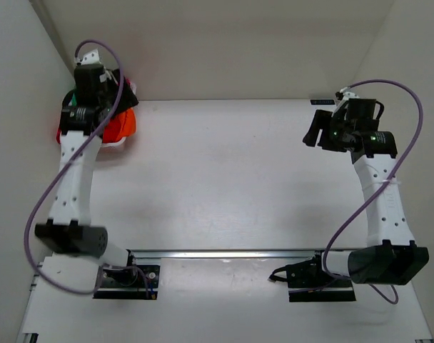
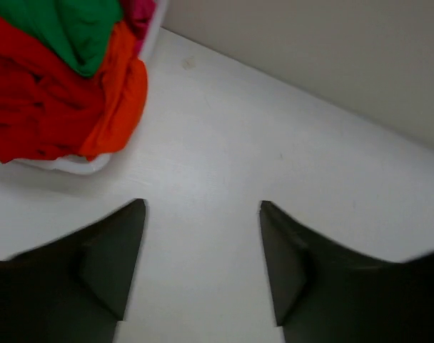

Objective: Fold and stack the t-shirts
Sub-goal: Grab crumpled tshirt from bin with the left arm

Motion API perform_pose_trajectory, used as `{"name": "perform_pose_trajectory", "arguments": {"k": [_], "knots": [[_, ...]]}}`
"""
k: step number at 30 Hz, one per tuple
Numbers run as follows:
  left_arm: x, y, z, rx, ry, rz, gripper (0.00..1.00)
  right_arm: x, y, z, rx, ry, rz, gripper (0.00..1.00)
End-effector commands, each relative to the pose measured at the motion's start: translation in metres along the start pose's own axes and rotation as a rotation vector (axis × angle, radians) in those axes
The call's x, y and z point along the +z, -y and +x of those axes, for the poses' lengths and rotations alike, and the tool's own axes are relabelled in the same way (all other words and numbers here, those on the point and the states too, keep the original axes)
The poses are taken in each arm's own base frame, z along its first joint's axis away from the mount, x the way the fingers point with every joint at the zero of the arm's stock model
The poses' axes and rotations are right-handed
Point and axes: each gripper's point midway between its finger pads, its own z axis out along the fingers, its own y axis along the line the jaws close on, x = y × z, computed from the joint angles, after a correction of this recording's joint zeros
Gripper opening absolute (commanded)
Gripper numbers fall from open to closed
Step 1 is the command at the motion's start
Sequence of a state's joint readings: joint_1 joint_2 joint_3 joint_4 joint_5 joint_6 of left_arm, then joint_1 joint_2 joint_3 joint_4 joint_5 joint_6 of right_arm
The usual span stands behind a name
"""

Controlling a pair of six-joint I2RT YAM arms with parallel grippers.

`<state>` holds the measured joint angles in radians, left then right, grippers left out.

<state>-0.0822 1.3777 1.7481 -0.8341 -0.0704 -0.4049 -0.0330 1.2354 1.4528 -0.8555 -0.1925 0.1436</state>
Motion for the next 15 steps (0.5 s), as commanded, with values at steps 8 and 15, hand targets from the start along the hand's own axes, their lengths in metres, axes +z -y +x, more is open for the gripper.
{"name": "perform_pose_trajectory", "arguments": {"k": [8, 15], "knots": [[0.15, -0.076, -0.058, -0.076, 0.05, -0.329, 0.43, 0.023, -0.006, 0.018, 0.026, -0.116, 0.003, 0.0], [0.176, -0.156, 0.004, -0.269, -0.119, -0.43, 0.53, 0.024, -0.001, 0.014, 0.057, -0.112, 0.007, 0.52]]}}
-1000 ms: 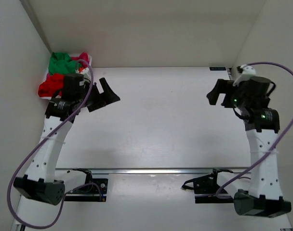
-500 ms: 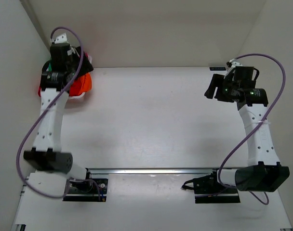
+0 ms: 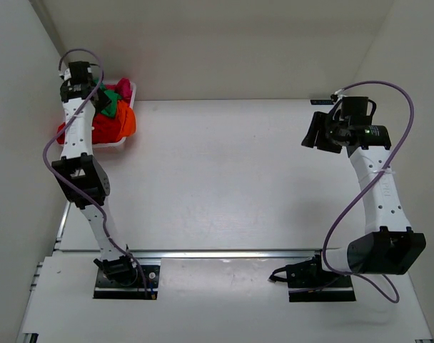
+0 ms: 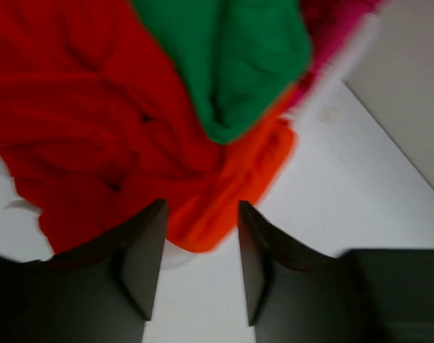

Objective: Fold and stack the t-shirts
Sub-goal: Grab crumpled tshirt from bin with the left arm

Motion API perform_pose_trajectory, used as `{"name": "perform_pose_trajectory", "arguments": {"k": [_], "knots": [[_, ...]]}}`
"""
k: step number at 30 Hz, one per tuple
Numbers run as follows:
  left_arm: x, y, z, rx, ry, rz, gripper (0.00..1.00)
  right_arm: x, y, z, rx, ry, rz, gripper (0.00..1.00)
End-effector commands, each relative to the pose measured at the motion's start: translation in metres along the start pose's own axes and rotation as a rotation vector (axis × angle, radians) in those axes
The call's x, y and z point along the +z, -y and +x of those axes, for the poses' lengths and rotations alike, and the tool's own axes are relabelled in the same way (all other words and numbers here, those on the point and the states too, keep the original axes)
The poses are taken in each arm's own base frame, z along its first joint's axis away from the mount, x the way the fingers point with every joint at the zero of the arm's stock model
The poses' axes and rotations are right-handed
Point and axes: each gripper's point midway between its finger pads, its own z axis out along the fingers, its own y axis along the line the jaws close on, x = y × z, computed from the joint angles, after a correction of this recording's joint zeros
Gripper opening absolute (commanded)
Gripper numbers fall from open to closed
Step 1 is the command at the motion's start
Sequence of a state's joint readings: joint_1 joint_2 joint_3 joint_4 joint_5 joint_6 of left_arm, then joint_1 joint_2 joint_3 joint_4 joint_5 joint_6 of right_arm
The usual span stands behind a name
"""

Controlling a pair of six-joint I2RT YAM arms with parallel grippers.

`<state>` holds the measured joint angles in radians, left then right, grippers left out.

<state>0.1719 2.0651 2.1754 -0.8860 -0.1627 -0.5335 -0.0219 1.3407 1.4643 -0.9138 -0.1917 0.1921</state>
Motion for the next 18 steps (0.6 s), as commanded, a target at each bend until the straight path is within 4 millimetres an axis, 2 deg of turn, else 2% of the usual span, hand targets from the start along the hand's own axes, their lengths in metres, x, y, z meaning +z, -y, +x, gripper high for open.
{"name": "perform_pose_trajectory", "arguments": {"k": [1, 2, 3, 4, 7, 8, 10, 14, 15, 18], "knots": [[-0.018, -0.01, -0.011, 0.01, 0.056, -0.038, 0.58, -0.005, -0.007, -0.008, -0.019, 0.028, -0.017, 0.56], [-0.02, -0.009, -0.009, 0.04, 0.068, -0.058, 0.61, -0.002, -0.005, -0.003, -0.014, 0.015, -0.015, 0.59], [-0.021, -0.018, -0.012, 0.074, 0.09, -0.113, 0.61, -0.002, -0.006, -0.002, -0.011, 0.009, -0.02, 0.62], [-0.021, -0.027, -0.01, 0.089, 0.085, -0.155, 0.57, 0.002, -0.006, 0.001, -0.003, -0.007, -0.019, 0.68], [-0.013, -0.067, -0.004, 0.038, 0.052, -0.26, 0.55, 0.004, -0.003, 0.001, -0.004, -0.013, 0.006, 0.67], [-0.009, -0.076, 0.002, 0.045, 0.03, -0.269, 0.54, 0.007, -0.01, 0.005, -0.017, -0.031, -0.013, 0.67], [-0.003, -0.093, 0.003, 0.024, 0.025, -0.31, 0.55, 0.009, -0.01, 0.006, -0.006, -0.033, -0.018, 0.67], [0.011, -0.112, 0.018, 0.032, -0.02, -0.386, 0.6, 0.014, -0.013, 0.016, -0.006, -0.065, -0.03, 0.67], [0.018, -0.116, 0.026, 0.041, -0.038, -0.404, 0.65, 0.015, -0.015, 0.02, -0.008, -0.076, -0.033, 0.67], [0.035, -0.117, 0.039, 0.053, -0.073, -0.401, 0.74, 0.013, -0.016, 0.025, -0.004, -0.084, -0.042, 0.67]]}}
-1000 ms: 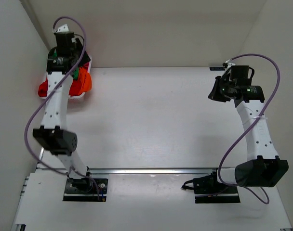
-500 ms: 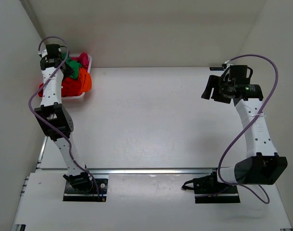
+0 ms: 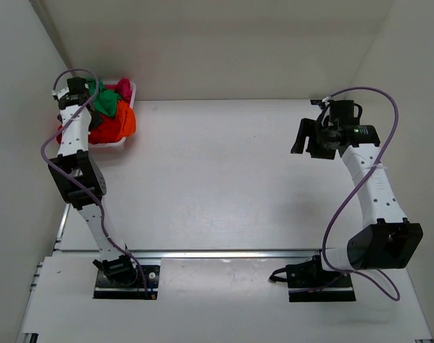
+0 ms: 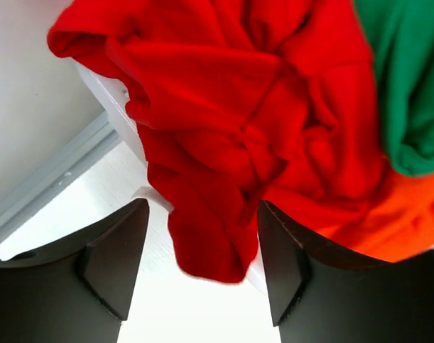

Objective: Fold and stack the t-shirts
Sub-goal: Grab crumpled tshirt from bin with the left arm

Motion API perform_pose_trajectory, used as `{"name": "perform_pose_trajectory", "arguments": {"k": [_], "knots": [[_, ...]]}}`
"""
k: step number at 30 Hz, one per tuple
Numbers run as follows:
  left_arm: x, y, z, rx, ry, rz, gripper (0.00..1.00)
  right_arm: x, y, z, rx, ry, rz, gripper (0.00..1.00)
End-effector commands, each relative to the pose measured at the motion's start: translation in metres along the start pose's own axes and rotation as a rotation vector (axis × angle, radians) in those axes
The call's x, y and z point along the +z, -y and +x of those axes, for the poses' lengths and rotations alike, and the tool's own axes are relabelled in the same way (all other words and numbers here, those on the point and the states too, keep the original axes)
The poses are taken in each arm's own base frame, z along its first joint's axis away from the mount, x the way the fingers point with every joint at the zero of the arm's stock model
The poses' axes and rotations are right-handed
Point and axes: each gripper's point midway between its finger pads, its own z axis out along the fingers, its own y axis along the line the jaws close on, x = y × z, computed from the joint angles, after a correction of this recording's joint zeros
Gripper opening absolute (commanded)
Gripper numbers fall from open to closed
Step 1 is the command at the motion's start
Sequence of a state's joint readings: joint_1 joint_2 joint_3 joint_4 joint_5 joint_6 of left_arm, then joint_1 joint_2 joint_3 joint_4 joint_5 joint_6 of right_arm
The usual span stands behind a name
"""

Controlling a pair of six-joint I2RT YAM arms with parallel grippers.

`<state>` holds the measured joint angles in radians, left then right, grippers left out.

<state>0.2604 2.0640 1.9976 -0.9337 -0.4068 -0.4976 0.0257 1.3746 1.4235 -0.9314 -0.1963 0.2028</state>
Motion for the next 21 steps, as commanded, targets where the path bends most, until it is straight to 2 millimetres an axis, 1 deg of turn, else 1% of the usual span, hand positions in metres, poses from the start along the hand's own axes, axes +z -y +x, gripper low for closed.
{"name": "perform_pose_trajectory", "arguments": {"k": [1, 4, 5, 6, 7, 9, 10, 11, 12, 13, 14, 15, 16, 17, 18, 19, 20, 21], "knots": [[0.018, 0.007, 0.015, 0.025, -0.03, -0.016, 0.74, -0.005, -0.009, 0.004, 0.001, 0.0, -0.027, 0.68], [0.032, 0.017, 0.021, 0.032, -0.051, 0.013, 0.75, -0.008, -0.012, 0.007, -0.003, -0.002, -0.041, 0.68], [0.035, 0.026, 0.027, 0.043, -0.066, 0.039, 0.75, -0.01, -0.01, 0.01, -0.001, -0.008, -0.038, 0.68], [0.037, 0.031, 0.03, 0.051, -0.078, 0.067, 0.74, -0.011, -0.008, 0.009, -0.002, -0.006, -0.032, 0.68], [0.043, 0.034, 0.034, 0.045, -0.08, 0.074, 0.75, -0.012, -0.007, 0.011, 0.003, -0.014, -0.034, 0.68], [0.047, 0.042, 0.039, 0.04, -0.095, 0.101, 0.74, -0.015, -0.008, 0.011, -0.012, -0.012, -0.035, 0.7], [0.048, 0.043, 0.041, 0.039, -0.1, 0.106, 0.64, -0.017, -0.01, 0.012, -0.021, -0.012, -0.04, 0.71], [0.047, 0.045, 0.04, 0.034, -0.101, 0.115, 0.47, -0.017, -0.008, 0.014, -0.018, -0.018, -0.035, 0.72], [0.049, 0.048, 0.038, 0.039, -0.09, 0.123, 0.16, -0.02, -0.007, 0.012, -0.016, -0.008, -0.035, 0.71], [0.044, 0.051, 0.03, 0.028, -0.072, 0.13, 0.04, -0.02, -0.009, 0.011, -0.02, 0.0, -0.042, 0.71], [0.04, 0.051, 0.028, 0.039, -0.072, 0.129, 0.0, -0.019, -0.006, 0.012, -0.011, -0.005, -0.034, 0.69], [0.028, 0.058, 0.013, 0.022, -0.036, 0.153, 0.0, -0.02, -0.01, 0.012, -0.011, 0.003, -0.043, 0.68], [0.011, 0.066, -0.003, 0.021, 0.01, 0.19, 0.0, -0.021, -0.008, 0.011, -0.013, 0.01, -0.037, 0.66], [0.0, 0.072, -0.017, 0.009, 0.054, 0.219, 0.0, -0.018, -0.005, 0.012, -0.013, 0.006, -0.029, 0.66], [-0.02, 0.079, -0.031, 0.003, 0.094, 0.259, 0.0, -0.02, -0.009, 0.014, -0.019, 0.008, -0.04, 0.64], [-0.043, 0.084, -0.046, -0.018, 0.132, 0.298, 0.0, -0.021, -0.007, 0.014, -0.02, 0.015, -0.028, 0.63], [-0.063, 0.083, -0.064, -0.058, 0.169, 0.333, 0.0, -0.024, -0.006, 0.013, -0.026, 0.026, -0.021, 0.63], [-0.075, 0.084, -0.065, -0.065, 0.169, 0.348, 0.0, -0.023, -0.004, 0.013, -0.026, 0.025, -0.009, 0.62]]}}
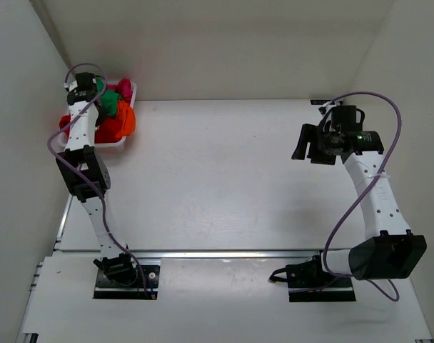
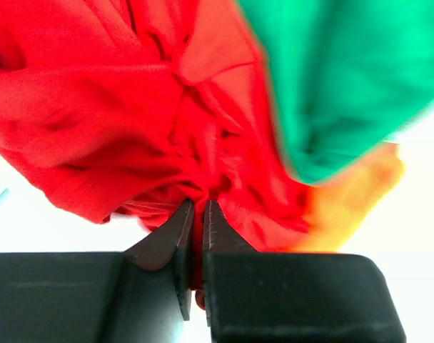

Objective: Fold and stack the t-shirts
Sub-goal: Grab crumpled tshirt from bin with the left arm, then move the tshirt to the center of the board

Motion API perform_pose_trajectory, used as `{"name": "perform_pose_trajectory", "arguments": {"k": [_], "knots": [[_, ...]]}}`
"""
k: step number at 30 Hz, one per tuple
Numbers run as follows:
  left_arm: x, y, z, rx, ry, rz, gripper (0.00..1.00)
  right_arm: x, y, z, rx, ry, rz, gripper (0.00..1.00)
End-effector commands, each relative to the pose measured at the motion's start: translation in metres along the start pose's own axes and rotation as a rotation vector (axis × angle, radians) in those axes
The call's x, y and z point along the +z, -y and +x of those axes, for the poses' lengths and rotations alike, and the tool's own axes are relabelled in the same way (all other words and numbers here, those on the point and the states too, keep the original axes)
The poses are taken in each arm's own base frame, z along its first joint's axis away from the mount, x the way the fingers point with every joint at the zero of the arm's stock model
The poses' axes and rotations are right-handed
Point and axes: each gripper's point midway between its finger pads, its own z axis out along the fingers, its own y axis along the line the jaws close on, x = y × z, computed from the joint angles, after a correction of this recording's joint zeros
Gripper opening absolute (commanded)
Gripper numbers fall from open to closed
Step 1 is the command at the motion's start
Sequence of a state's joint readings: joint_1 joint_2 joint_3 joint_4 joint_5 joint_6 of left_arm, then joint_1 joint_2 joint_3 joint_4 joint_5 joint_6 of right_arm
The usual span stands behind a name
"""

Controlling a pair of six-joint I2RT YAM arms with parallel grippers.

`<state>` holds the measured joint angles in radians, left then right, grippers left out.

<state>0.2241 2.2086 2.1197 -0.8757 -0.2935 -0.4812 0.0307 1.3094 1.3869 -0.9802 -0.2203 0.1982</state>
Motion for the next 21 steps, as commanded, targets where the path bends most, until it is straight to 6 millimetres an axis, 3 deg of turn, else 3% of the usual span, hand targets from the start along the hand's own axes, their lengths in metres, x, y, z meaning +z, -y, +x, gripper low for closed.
{"name": "perform_pose_trajectory", "arguments": {"k": [1, 3, 5, 6, 7, 8, 9, 11, 12, 13, 14, 16, 17, 19, 21], "knots": [[-0.122, 0.037, -0.08, -0.106, 0.227, 0.233, 0.0, -0.015, 0.001, -0.012, -0.03, 0.085, 0.02, 0.62], [-0.157, 0.032, -0.09, -0.135, 0.276, 0.244, 0.0, -0.026, 0.003, -0.025, -0.057, 0.149, 0.05, 0.63], [-0.208, 0.014, -0.105, -0.169, 0.376, 0.217, 0.0, -0.042, 0.008, -0.033, -0.049, 0.225, 0.074, 0.63], [-0.241, 0.014, -0.108, -0.138, 0.444, 0.218, 0.0, -0.044, 0.01, -0.032, -0.044, 0.243, 0.076, 0.62], [-0.263, 0.03, -0.102, -0.104, 0.472, 0.255, 0.0, -0.046, 0.012, -0.032, -0.044, 0.255, 0.08, 0.56], [-0.29, 0.03, -0.105, -0.081, 0.52, 0.272, 0.0, -0.045, 0.01, -0.029, -0.067, 0.265, 0.08, 0.51], [-0.309, 0.049, -0.089, -0.025, 0.521, 0.327, 0.0, -0.043, 0.008, -0.028, -0.093, 0.279, 0.072, 0.5], [-0.372, 0.073, -0.067, 0.024, 0.558, 0.509, 0.0, -0.05, -0.005, -0.023, -0.129, 0.32, 0.008, 0.45], [-0.395, 0.077, -0.053, 0.04, 0.55, 0.597, 0.0, -0.053, -0.008, -0.023, -0.138, 0.36, -0.014, 0.46], [-0.406, 0.093, -0.027, 0.05, 0.475, 0.705, 0.0, -0.058, -0.012, -0.022, -0.141, 0.405, -0.044, 0.45], [-0.432, 0.089, -0.02, 0.016, 0.464, 0.796, 0.0, -0.054, -0.011, -0.018, -0.131, 0.415, -0.052, 0.43], [-0.458, 0.087, 0.02, 0.039, 0.342, 1.019, 0.0, -0.062, -0.018, -0.011, -0.158, 0.472, -0.08, 0.43], [-0.473, 0.086, 0.018, 0.025, 0.355, 1.102, 0.0, -0.058, -0.016, -0.003, -0.163, 0.471, -0.08, 0.42], [-0.506, 0.067, 0.049, 0.043, 0.28, 1.281, 0.0, -0.063, -0.016, 0.005, -0.182, 0.516, -0.083, 0.43], [-0.536, 0.05, 0.061, 0.042, 0.286, 1.383, 0.0, -0.064, -0.015, 0.014, -0.18, 0.532, -0.089, 0.44]]}}
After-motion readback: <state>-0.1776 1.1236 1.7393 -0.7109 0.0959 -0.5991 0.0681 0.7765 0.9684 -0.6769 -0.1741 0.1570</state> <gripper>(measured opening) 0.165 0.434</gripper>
